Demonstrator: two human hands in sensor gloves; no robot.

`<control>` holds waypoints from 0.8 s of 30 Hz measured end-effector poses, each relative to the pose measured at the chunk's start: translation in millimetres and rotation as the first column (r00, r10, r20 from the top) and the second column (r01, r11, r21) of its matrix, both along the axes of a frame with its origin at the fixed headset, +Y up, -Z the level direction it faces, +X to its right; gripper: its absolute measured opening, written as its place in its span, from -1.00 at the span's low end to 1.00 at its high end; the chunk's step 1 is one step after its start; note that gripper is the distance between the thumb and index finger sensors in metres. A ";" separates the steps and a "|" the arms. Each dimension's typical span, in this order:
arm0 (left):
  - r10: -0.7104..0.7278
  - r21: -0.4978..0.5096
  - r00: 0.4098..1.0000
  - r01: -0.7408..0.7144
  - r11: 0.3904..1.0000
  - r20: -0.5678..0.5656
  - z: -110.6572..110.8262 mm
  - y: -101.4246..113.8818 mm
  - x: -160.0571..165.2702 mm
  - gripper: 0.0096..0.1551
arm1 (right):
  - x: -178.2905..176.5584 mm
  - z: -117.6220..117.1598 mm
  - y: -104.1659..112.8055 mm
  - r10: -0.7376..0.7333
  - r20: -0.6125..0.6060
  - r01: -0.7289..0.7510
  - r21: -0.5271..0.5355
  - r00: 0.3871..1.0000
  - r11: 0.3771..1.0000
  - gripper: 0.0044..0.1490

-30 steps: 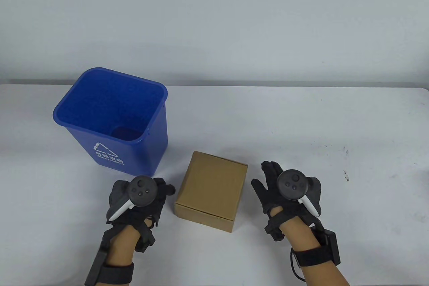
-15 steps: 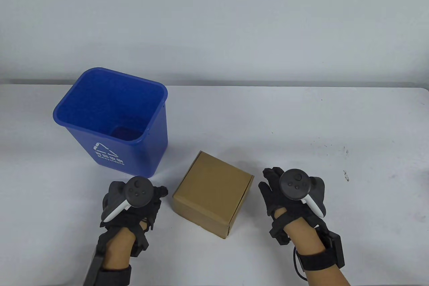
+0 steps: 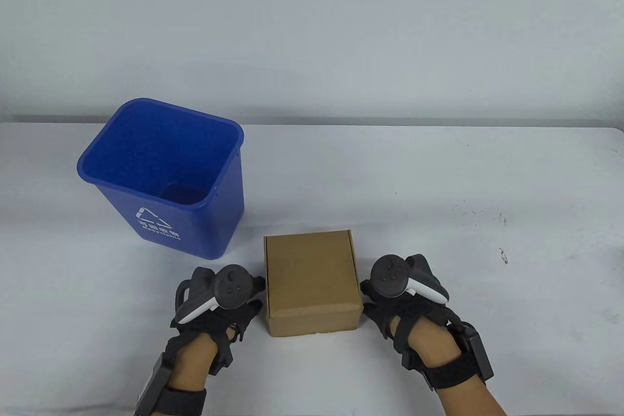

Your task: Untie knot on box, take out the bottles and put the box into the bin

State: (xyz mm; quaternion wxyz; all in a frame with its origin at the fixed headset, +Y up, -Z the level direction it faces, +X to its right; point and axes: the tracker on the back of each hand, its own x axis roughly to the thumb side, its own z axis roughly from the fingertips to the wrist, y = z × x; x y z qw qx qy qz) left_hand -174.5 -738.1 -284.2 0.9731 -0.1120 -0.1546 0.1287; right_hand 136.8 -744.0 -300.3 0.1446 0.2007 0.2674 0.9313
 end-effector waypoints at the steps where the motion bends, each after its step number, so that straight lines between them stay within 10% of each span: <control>1: -0.002 0.003 1.000 0.002 1.000 -0.001 -0.2 -0.5 0.9 -0.33 | -1.8 1.4 -0.9 0.007 -0.008 -0.007 0.002 1.000 1.000 -0.22; 11: -0.020 0.005 0.996 0.020 1.000 0.090 4.2 -2.1 8.6 -0.48 | -26.7 21.2 -5.8 0.182 -0.104 -0.151 0.251 0.978 0.956 -0.27; 24: 0.076 0.062 0.979 -0.090 0.994 0.192 12.2 15.5 8.9 -0.52 | 6.5 22.4 25.7 -0.100 -0.115 0.135 0.345 0.988 0.929 -0.35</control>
